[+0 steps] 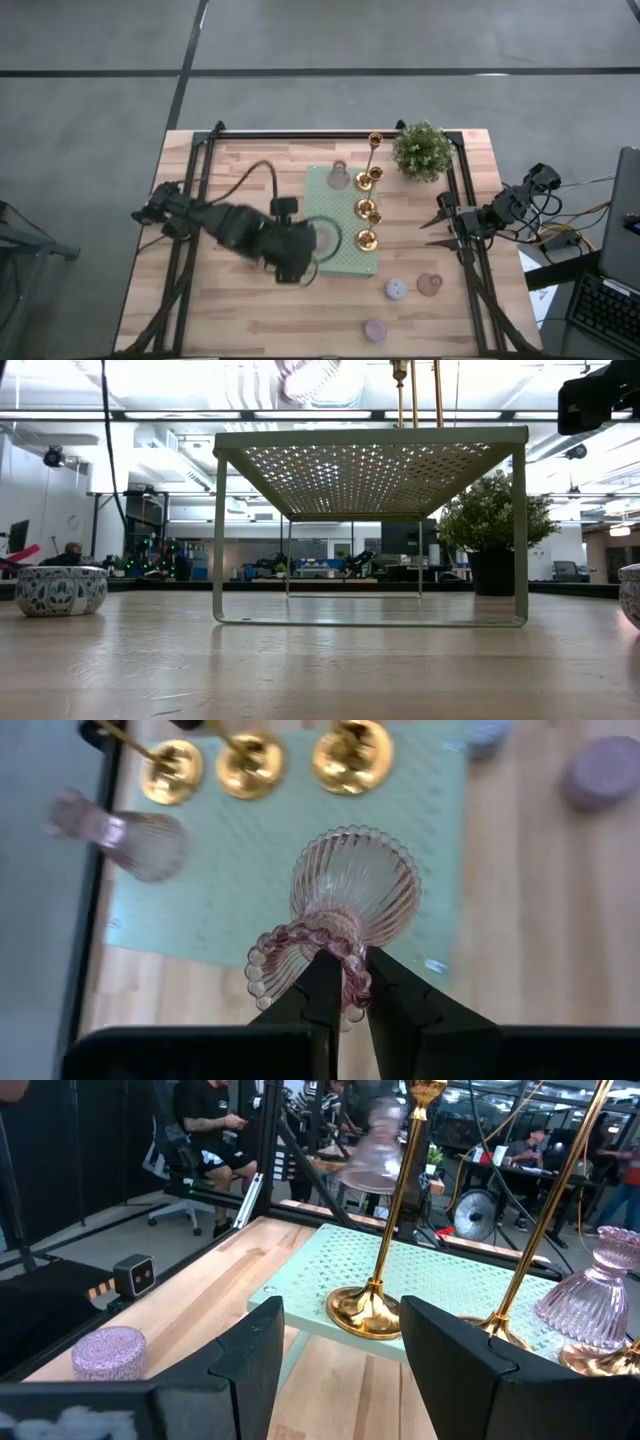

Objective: Pick & Place candle stick holders
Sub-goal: Put the left purple vase on the shelf aligned with the other purple vase

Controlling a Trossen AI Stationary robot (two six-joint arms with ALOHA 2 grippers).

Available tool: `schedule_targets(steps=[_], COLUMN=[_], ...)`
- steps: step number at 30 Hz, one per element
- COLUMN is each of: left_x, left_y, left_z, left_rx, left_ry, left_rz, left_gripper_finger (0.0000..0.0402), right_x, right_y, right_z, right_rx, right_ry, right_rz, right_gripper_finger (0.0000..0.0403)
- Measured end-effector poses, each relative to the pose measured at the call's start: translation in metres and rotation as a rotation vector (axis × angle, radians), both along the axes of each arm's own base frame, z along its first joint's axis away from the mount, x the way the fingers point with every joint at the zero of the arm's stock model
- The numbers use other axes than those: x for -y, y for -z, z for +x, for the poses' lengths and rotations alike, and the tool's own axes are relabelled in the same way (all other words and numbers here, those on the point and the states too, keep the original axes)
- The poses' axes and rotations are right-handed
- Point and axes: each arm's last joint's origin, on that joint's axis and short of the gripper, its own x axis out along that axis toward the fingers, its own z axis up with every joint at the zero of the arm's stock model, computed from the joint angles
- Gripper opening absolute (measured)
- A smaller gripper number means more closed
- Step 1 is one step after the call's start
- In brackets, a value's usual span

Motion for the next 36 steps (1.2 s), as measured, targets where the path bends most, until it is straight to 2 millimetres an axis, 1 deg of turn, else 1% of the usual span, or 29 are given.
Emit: schedule_targets(steps=[7, 10, 12, 14, 17, 26, 31, 36], left_x=[-0.042, -0.055, -0.061, -0.064, -0.069, -0.09, -0.099, -0.1], left_y=[0.001, 0.001, 0.003, 0.005, 0.012, 0.034, 0.043, 0.048], left_z=[0.018, 0.023, 0.032, 0.041, 0.05, 0.068, 0.074, 0.078], left_rx=[-0.015, -0.018, 0.004, 0.024, 0.009, -0.079, -0.119, -0.137], left_ry=[0.003, 0.022, 0.037, 0.072, 0.109, 0.095, 0.083, 0.091], left_rz=[0.048, 0.08, 0.094, 0.076, 0.079, 0.111, 0.116, 0.135], left_gripper_finger=[0.0035, 0.0035, 0.0035, 0.0035, 0.0035, 0.0035, 0.0035, 0.0035], right_x=[0.0, 0.0, 0.0, 0.0, 0.0, 0.0, 0.0, 0.0], right_y=[0.0, 0.0, 0.0, 0.0, 0.0, 0.0, 0.0, 0.0], right_z=[0.0, 0.0, 0.0, 0.0, 0.0, 0.0, 0.0, 0.0], right_rx=[0.0, 0.0, 0.0, 0.0, 0.0, 0.0, 0.0, 0.0], right_ry=[0.0, 0.0, 0.0, 0.0, 0.0, 0.0, 0.0, 0.0], right_rz=[0.0, 0.0, 0.0, 0.0, 0.0, 0.0, 0.0, 0.0], right_gripper_finger=[0.0194, 0.0194, 0.0194, 0.0194, 0.0194, 0.0194, 0.0194, 0.0194])
